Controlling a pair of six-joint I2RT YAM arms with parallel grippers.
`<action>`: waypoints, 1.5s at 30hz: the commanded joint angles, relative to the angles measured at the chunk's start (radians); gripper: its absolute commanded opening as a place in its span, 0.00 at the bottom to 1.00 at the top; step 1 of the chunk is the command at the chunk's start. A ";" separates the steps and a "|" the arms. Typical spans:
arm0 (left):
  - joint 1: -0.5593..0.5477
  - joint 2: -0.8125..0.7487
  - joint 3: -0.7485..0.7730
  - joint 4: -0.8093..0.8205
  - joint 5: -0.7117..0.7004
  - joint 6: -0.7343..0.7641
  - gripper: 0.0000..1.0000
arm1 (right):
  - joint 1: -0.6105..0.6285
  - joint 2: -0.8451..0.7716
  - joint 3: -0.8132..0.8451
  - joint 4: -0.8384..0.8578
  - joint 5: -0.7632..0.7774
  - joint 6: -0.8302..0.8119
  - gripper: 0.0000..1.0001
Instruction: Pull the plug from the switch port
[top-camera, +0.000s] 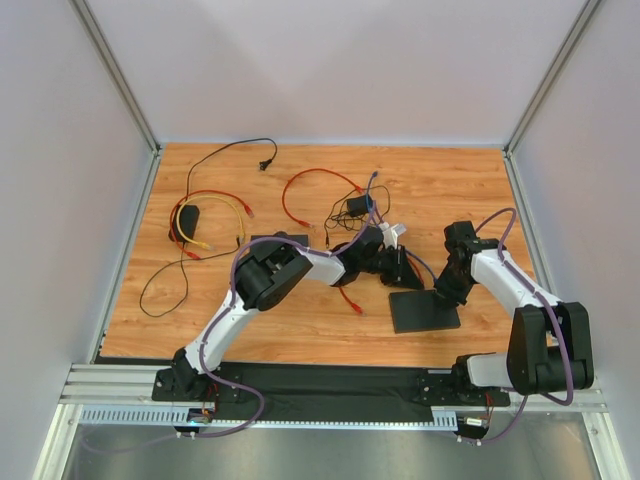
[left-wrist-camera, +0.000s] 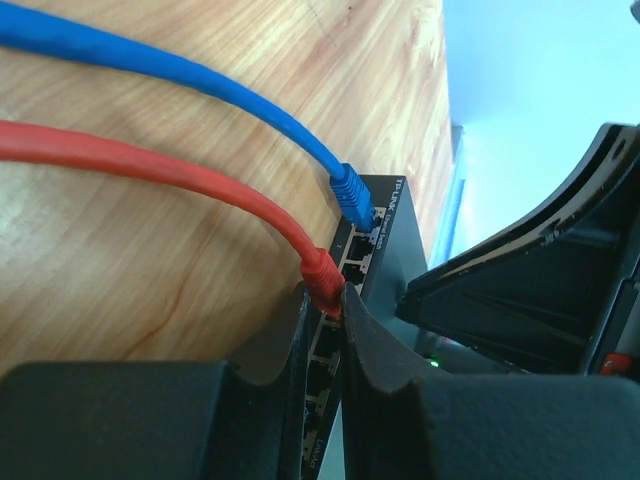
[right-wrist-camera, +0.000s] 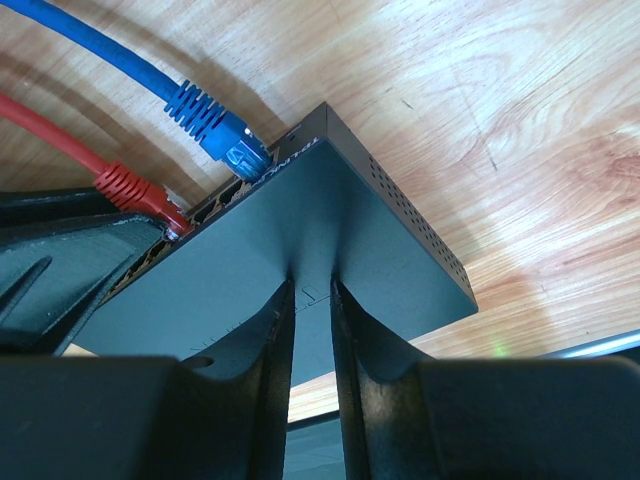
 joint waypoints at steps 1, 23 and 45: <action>0.006 -0.057 -0.049 0.025 -0.202 0.183 0.00 | 0.002 0.042 -0.033 0.021 0.070 0.018 0.23; 0.046 -0.120 -0.052 -0.066 -0.158 0.162 0.00 | 0.010 0.061 -0.025 0.023 0.055 -0.002 0.23; -0.009 0.029 0.056 -0.140 0.006 -0.005 0.36 | 0.011 0.059 -0.021 0.023 0.049 -0.005 0.23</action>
